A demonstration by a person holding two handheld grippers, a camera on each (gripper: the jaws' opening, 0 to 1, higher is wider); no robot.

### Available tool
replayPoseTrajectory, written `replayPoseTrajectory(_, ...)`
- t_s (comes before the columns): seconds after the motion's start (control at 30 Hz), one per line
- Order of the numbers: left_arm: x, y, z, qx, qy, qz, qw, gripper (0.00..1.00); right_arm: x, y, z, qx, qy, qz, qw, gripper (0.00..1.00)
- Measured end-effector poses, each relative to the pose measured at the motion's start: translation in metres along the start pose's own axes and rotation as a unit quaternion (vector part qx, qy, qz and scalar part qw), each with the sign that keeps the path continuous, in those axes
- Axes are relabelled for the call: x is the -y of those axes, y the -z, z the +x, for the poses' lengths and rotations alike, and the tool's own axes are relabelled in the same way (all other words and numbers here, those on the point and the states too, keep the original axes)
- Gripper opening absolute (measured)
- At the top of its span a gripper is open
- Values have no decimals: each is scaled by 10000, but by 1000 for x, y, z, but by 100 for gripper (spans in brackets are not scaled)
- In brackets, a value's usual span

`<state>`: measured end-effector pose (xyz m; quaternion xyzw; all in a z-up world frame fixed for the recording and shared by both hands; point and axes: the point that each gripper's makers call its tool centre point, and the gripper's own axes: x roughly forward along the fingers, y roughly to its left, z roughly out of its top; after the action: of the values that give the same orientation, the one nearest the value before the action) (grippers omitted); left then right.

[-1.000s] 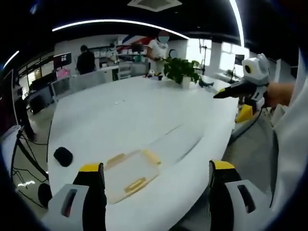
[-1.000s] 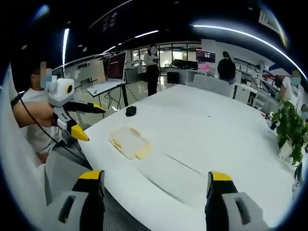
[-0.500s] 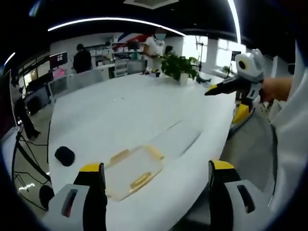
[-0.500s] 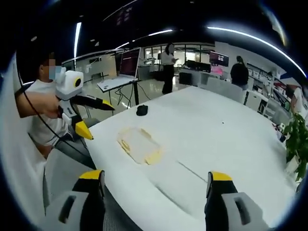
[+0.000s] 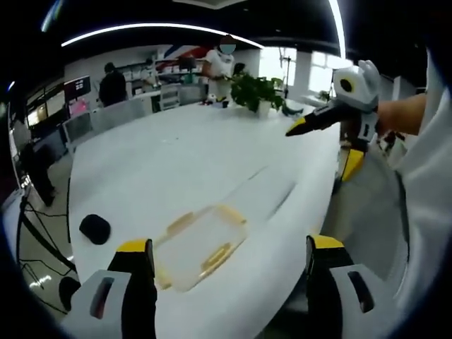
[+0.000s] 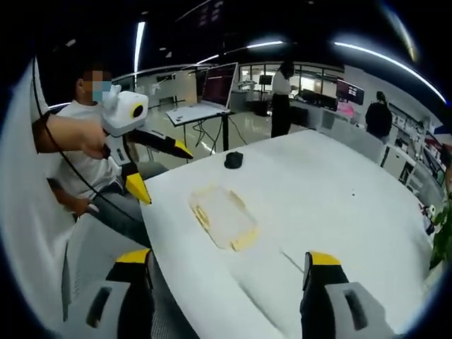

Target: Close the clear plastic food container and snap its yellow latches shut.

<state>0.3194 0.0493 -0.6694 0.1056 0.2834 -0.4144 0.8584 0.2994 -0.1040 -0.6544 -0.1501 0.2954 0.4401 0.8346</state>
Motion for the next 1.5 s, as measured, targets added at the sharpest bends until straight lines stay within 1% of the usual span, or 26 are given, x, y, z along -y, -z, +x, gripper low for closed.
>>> replayPoseTrajectory(0.1, -6, 4, 0, -82, 6, 103, 9999, 87, 0, -2, 6, -62, -38, -139, 9999, 86)
replayPoseTrajectory(0.13, -8, 5, -1, -92, 25, 102, 9999, 87, 0, -7, 7, 1, -58, -199, 9998, 86)
replayPoseTrajectory(0.2, -11, 5, -1, -47, 85, -11, 10000, 87, -1, -12, 11, 40, -91, -198, 9998, 86)
replayPoseTrajectory(0.23, -12, 5, -1, -57, 87, -2, 9999, 87, -2, -13, 13, 47, -105, -222, 9997, 86)
replayPoseTrajectory(0.37, -19, 10, 2, -153, 113, 137, 9997, 87, -4, -13, 24, -67, -194, -406, 9990, 87)
replayPoseTrajectory(0.4, -20, 12, 3, -206, 111, 188, 9995, 86, -4, -13, 26, -86, -209, -421, 9989, 87)
replayPoseTrajectory(0.43, -23, 17, 4, -343, 104, 290, 9989, 86, -5, -12, 28, -102, -230, -441, 9987, 87)
replayPoseTrajectory(0.57, -26, 17, 7, -319, 175, 354, 9987, 86, -6, -10, 35, -202, -307, -583, 9976, 87)
replayPoseTrajectory(0.67, -30, 20, 8, -413, 188, 472, 9979, 86, -7, -12, 40, -251, -352, -713, 9965, 87)
replayPoseTrajectory(0.83, -36, 26, 10, -542, 320, 765, 9951, 86, -4, -17, 49, -262, -412, -803, 9956, 88)
replayPoseTrajectory(0.87, -37, 27, 10, -581, 385, 827, 9941, 86, -3, -18, 51, -277, -429, -827, 9953, 88)
replayPoseTrajectory(0.93, -40, 30, 11, -704, 414, 870, 9929, 85, -3, -19, 55, -317, -450, -940, 9940, 88)
replayPoseTrajectory(1.0, -43, 30, 11, -695, 455, 939, 9921, 85, -2, -20, 58, -345, -462, -1023, 9931, 87)
replayPoseTrajectory(1.2, -51, 30, 10, -746, 525, 1028, 9905, 85, -6, -24, 67, -353, -551, -1099, 9918, 85)
replayPoseTrajectory(1.37, -58, 33, 10, -872, 535, 1276, 9865, 84, -4, -28, 75, -364, -614, -1233, 9898, 84)
replayPoseTrajectory(1.47, -61, 37, 11, -935, 655, 1416, 9833, 83, -2, -25, 81, -452, -664, -1285, 9884, 80)
replayPoseTrajectory(1.5, -60, 37, 12, -938, 723, 1450, 9823, 83, -4, -22, 84, -520, -740, -1348, 9867, 80)
